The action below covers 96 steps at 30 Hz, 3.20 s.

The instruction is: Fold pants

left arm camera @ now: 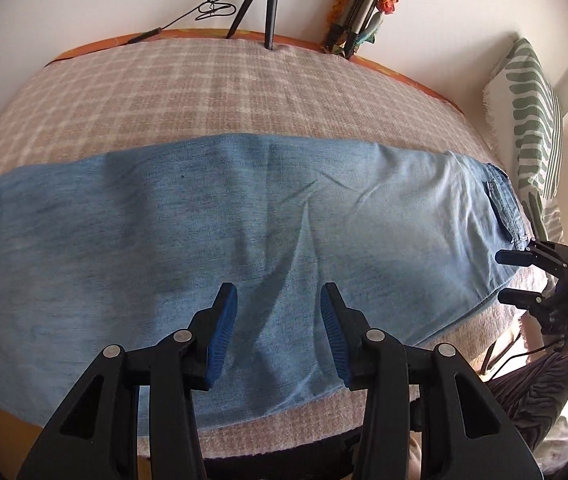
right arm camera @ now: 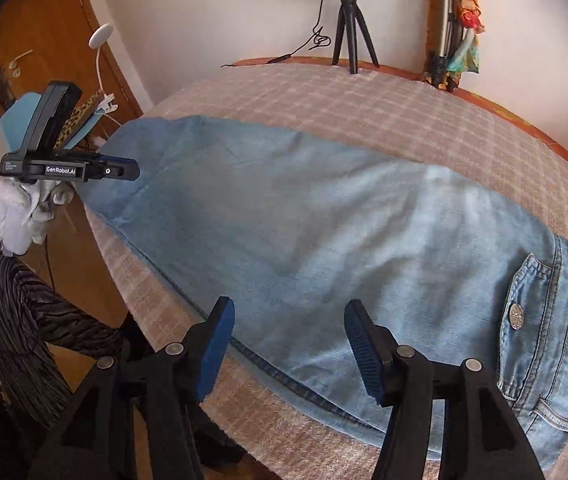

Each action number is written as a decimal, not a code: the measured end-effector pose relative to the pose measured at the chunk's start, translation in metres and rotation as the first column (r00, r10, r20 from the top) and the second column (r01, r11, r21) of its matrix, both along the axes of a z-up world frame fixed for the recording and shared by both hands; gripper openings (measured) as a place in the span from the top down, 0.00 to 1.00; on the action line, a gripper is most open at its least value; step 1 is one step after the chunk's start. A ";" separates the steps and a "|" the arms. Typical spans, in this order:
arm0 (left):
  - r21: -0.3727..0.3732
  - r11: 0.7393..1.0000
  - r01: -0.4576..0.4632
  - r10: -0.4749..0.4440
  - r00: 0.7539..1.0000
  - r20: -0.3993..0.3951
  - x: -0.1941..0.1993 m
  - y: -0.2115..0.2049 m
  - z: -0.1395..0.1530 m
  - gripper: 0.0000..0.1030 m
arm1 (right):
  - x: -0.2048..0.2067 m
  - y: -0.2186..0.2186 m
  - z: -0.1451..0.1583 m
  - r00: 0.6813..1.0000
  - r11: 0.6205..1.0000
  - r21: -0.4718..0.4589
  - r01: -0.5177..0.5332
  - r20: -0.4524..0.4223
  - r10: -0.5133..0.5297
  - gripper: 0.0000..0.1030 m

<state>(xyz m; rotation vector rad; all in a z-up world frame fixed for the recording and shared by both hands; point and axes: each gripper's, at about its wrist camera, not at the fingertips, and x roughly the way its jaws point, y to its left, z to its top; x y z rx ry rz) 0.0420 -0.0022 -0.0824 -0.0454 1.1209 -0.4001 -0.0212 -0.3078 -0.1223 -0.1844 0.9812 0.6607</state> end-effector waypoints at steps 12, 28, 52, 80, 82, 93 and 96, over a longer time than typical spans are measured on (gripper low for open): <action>-0.008 1.000 0.026 -0.025 0.999 0.042 0.012 -0.008 0.014 0.59 | 0.002 0.060 -0.029 0.987 0.964 -0.219 -0.151 0.016 0.158 0.84; 0.000 0.992 0.128 -0.128 0.992 -0.020 0.042 -0.061 -0.037 0.59 | 0.051 0.003 0.039 0.991 0.989 -0.101 -0.107 0.065 0.114 0.42; -0.047 0.972 0.231 -0.226 0.969 0.102 0.092 -0.134 -0.002 0.59 | 0.093 0.004 -0.003 0.959 0.951 -0.143 -0.274 0.030 0.281 0.91; 0.080 0.965 0.248 -0.258 0.956 0.142 0.028 -0.102 -0.010 0.59 | 0.167 -0.042 -0.010 0.967 0.990 0.127 -0.055 -0.241 0.085 0.92; 0.070 0.980 0.189 -0.197 0.968 0.155 0.027 -0.083 -0.003 0.59 | 0.162 -0.047 0.009 0.992 0.993 0.110 -0.035 -0.117 0.048 0.93; 0.141 0.978 0.156 -0.171 0.980 0.100 0.051 -0.085 -0.034 0.59 | 0.201 -0.037 0.002 0.987 0.983 -0.165 0.079 0.155 -0.053 0.76; 0.103 0.982 0.160 -0.170 0.980 0.099 0.049 -0.087 -0.029 0.59 | 0.194 -0.080 0.025 0.978 0.983 -0.054 0.177 0.125 -0.169 0.64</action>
